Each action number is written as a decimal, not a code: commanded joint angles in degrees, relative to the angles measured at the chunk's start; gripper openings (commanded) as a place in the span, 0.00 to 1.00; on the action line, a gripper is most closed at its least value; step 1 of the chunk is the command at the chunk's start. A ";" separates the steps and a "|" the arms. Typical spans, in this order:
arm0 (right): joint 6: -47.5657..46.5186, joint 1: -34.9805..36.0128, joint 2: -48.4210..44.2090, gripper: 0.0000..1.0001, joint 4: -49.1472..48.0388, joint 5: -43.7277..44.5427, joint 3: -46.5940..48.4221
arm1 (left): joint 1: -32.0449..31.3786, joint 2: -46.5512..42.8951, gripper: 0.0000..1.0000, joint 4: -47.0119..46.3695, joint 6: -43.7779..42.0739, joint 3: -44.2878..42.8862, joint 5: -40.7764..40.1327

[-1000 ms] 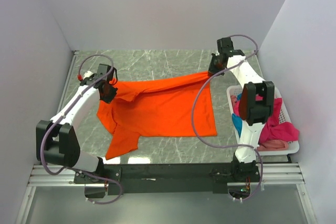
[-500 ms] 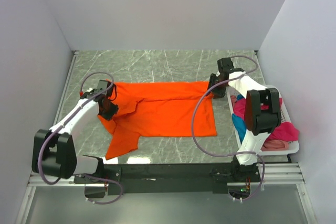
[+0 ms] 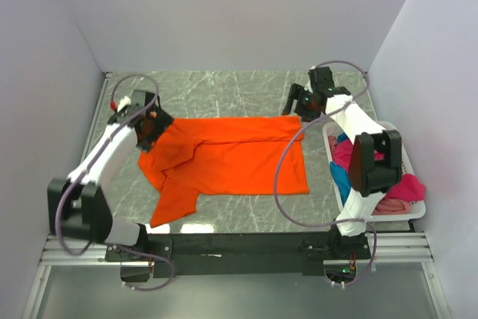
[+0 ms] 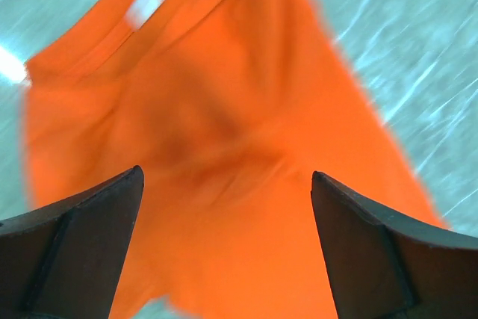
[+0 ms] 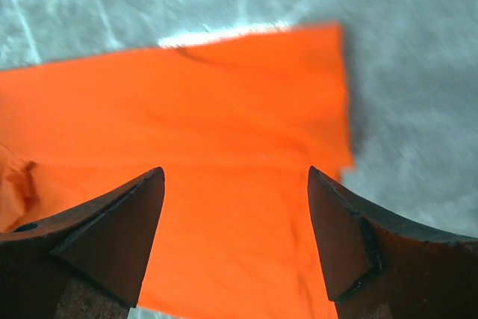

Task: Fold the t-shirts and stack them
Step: Fold the tshirt

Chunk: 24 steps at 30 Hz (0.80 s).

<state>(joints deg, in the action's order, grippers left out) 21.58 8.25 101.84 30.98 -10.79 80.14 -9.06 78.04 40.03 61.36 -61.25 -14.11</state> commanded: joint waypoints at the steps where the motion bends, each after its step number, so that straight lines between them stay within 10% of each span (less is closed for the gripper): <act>1: 0.56 1.85 6.41 0.84 -1.98 -1.52 6.07 | 2.90 8.86 0.99 -8.12 -3.71 -6.41 3.22; 11: 1.27 2.12 20.93 0.83 1.89 0.32 17.16 | 5.01 33.03 0.99 -13.14 -6.61 -21.27 1.38; 24: 1.44 1.33 25.69 0.83 6.98 3.76 20.58 | 13.36 37.09 1.00 -11.99 -7.75 -16.97 2.15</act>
<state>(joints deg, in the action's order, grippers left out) 22.94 10.09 126.02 34.89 -8.47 98.72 3.27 114.04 26.96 56.14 -79.96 -11.42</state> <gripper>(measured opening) 0.830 0.994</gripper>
